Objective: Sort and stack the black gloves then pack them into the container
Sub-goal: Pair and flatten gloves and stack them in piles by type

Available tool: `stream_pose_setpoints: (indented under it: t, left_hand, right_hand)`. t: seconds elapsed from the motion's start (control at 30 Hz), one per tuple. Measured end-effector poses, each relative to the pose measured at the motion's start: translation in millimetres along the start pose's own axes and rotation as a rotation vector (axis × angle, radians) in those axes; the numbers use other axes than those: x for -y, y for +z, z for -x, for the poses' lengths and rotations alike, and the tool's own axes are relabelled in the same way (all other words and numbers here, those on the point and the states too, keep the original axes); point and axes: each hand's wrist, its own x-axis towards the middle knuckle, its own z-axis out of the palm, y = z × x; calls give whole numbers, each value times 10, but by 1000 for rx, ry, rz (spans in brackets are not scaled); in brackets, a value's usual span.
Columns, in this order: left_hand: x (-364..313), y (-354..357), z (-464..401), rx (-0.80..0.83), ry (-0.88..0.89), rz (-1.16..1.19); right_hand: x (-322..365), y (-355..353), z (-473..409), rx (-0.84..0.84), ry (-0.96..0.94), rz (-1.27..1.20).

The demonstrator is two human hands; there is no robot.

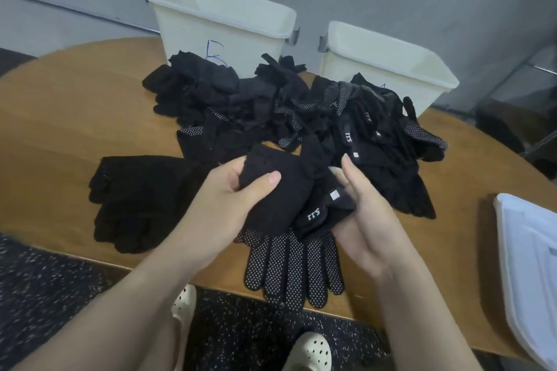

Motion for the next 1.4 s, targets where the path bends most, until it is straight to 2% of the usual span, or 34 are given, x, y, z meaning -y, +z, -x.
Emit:
stream_pose_setpoints:
  t: [0.17,0.27,0.37,0.57,0.73,0.83,1.0,1.17,1.4]
  left_hand:
    - [6,77,-50,-102,20,67]
    - [28,92,-43,-131,41,60]
    - [55,110,-18,-127,61,56]
    - [79,135,53,-172,164,-59]
    - [81,135,74,-225,207,-135]
    - [68,141,87,-255,225,-169]
    - [77,84,65,-272,220,-154]
    - [51,34,59,-229,185,-187]
    - [82,47,54,-253,198,-204]
  right_hand:
    - [-25,-84,-13,18,-47,180]
    - [-80,-120,6,-22,-102,366]
    - [-110,-124,42,-51,-160,427]
    - [-146,-150,17,-144,-202,382]
    - [-144,-135,32,-145,-240,322]
    - [-171,-145,27,-155,-306,379]
    - [-127,-198,31,-105,-419,494]
    - [-82,-285,31,-78,-413,484]
    - [-74,-267,46,-86,-414,341]
